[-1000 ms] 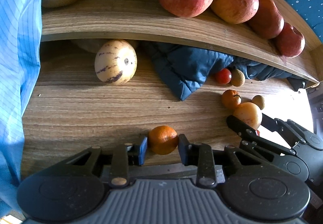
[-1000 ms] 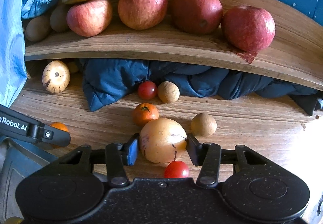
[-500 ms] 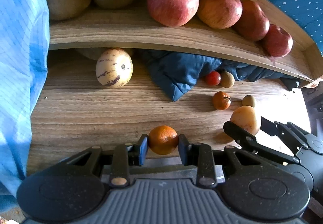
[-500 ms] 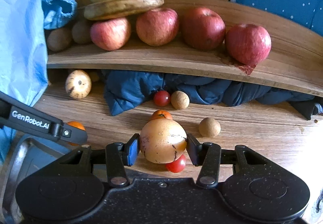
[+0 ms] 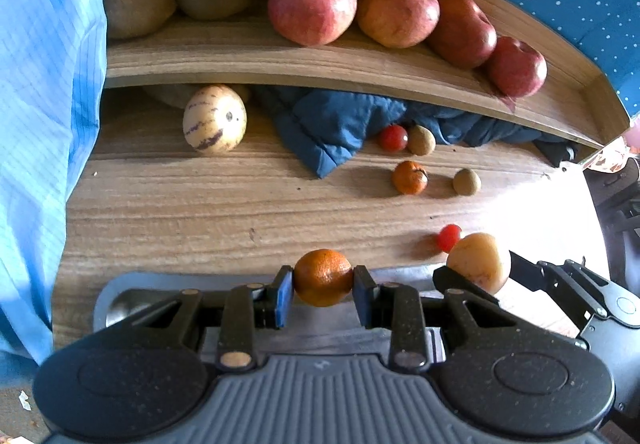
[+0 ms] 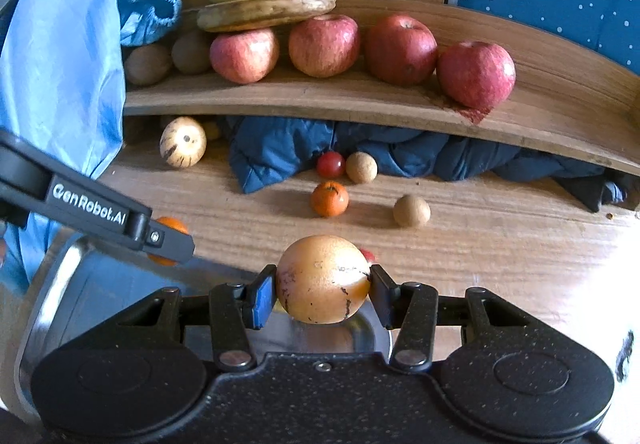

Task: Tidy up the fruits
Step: 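Carry tangerine and pear over the tray and open both tools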

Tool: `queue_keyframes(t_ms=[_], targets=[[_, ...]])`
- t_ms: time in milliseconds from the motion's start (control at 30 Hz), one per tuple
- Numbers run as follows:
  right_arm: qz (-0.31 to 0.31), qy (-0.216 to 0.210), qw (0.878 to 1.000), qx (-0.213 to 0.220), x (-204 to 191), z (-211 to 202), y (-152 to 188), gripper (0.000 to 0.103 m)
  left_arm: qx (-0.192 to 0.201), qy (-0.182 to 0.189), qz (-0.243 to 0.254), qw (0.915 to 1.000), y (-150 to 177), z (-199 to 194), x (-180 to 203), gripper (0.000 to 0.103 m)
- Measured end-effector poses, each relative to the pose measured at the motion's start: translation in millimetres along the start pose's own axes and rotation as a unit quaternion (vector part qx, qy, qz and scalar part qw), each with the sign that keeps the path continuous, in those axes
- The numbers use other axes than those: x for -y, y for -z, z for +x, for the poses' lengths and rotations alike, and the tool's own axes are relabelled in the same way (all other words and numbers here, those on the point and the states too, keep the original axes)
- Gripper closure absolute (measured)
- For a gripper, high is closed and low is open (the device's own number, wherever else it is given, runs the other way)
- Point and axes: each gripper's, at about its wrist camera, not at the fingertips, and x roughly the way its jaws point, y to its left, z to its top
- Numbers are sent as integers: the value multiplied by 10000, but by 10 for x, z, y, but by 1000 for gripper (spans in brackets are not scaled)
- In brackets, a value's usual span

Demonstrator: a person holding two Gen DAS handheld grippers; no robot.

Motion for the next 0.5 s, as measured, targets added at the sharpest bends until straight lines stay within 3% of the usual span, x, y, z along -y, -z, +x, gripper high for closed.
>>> queue_keyframes(t_ms=[500], targets=[[-191,-164,9992,-318,-114,-227,411,52,-280,95,73,9995,282,61,145,68]])
